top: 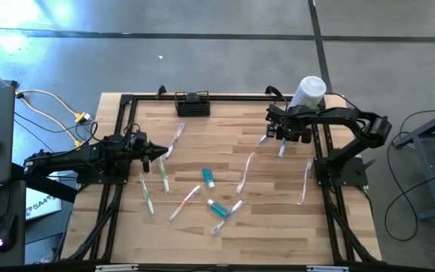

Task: Pick & Place toothbrushing station
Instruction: Put the right blue toothbrush into the black wire organizer

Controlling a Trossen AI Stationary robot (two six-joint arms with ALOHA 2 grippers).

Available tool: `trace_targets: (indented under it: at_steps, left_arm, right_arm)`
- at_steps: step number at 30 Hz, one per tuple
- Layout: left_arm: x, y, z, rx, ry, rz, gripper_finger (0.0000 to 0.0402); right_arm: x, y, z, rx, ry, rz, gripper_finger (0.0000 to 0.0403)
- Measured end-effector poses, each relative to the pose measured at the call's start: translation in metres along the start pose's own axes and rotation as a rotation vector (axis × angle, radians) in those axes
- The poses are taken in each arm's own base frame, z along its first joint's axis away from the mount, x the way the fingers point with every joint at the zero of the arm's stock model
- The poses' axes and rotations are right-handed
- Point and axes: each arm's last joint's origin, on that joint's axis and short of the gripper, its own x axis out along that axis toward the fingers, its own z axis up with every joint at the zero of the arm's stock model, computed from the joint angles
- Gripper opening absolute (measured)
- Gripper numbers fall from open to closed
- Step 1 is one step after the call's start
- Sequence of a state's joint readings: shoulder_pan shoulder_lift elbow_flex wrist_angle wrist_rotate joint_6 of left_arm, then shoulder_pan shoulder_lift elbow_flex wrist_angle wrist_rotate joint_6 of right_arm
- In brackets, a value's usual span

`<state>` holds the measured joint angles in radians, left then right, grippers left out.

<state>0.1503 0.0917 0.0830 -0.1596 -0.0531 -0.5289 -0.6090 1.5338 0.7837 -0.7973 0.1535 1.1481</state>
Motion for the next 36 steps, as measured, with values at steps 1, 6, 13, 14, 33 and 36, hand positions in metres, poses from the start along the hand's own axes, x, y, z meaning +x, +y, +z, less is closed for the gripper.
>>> trace_targets:
  at_steps: [1, 6, 13, 14, 33, 36]
  left_arm:
    - [0.000, 0.000, 0.000, 0.000, 0.003, -0.006, 0.0022]
    - [0.000, -0.001, 0.000, -0.003, 0.013, -0.022, 0.0022]
    - [0.000, -0.001, -0.001, -0.004, 0.014, -0.023, 0.0022]
    - [0.000, -0.001, -0.001, -0.004, 0.014, -0.023, 0.0022]
    - [0.000, -0.001, -0.001, -0.004, 0.015, -0.025, 0.0022]
    - [0.000, -0.001, -0.001, -0.018, 0.015, -0.025, 0.0022]
  right_arm:
    - [0.001, 0.000, 0.000, 0.000, 0.001, -0.002, 0.0119]
    - [0.008, 0.002, -0.001, -0.049, 0.016, -0.035, 0.0119]
    - [0.024, 0.008, -0.002, -0.120, 0.061, -0.081, 0.0119]
    - [0.026, 0.009, -0.003, -0.136, 0.060, -0.086, 0.0119]
    - [0.024, 0.015, -0.015, -0.313, 0.031, -0.070, 0.0017]
    - [0.024, 0.015, -0.019, -0.336, 0.019, -0.080, 0.0010]
